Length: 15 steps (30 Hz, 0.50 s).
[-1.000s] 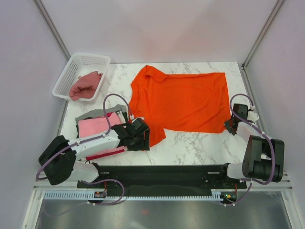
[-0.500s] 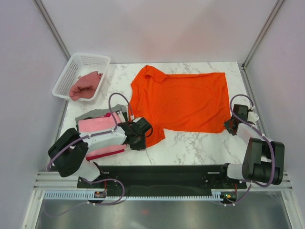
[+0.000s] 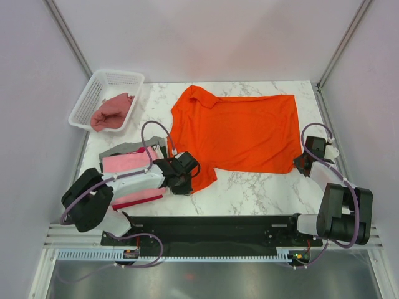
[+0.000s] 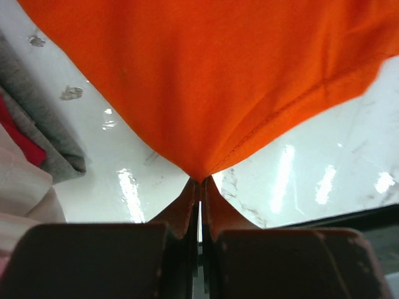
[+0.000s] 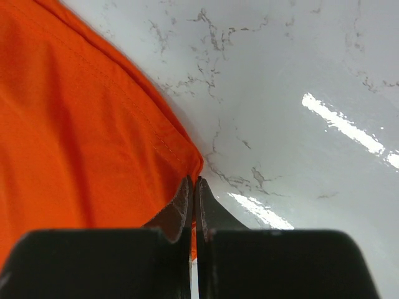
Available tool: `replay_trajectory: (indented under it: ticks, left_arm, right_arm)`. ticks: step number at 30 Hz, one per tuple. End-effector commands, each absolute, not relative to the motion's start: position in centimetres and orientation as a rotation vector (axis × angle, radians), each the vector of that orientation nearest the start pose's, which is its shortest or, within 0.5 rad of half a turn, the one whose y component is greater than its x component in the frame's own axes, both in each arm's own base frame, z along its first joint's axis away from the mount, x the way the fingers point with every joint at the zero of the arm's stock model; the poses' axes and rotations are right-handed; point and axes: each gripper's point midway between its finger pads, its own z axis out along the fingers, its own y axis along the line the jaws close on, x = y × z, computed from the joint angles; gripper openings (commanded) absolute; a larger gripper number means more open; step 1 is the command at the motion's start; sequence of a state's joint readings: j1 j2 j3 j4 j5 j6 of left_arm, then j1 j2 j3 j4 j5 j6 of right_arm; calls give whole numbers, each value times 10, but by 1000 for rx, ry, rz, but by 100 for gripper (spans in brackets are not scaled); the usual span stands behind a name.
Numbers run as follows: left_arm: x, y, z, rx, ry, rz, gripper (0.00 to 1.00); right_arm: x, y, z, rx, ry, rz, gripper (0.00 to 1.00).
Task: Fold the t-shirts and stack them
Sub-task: Fold the tshirt
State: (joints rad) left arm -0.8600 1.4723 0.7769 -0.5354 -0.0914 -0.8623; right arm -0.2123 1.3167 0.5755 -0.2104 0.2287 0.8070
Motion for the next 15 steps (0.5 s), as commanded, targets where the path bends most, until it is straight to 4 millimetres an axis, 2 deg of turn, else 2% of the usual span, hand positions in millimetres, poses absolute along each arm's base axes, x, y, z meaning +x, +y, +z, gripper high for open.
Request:
replay_trajectory:
  ticks: [1, 8, 15]
  left_arm:
    - [184, -250, 61, -26, 2735, -492, 2]
    - [190, -252, 103, 34, 2671, -542, 2]
    - [216, -242, 130, 33, 2627, -541, 2]
  right_arm:
    - [290, -73, 34, 1276, 2114, -35, 0]
    - [297, -76, 52, 1262, 2111, -39, 0]
    - [303, -81, 67, 1262, 2103, -68, 0]
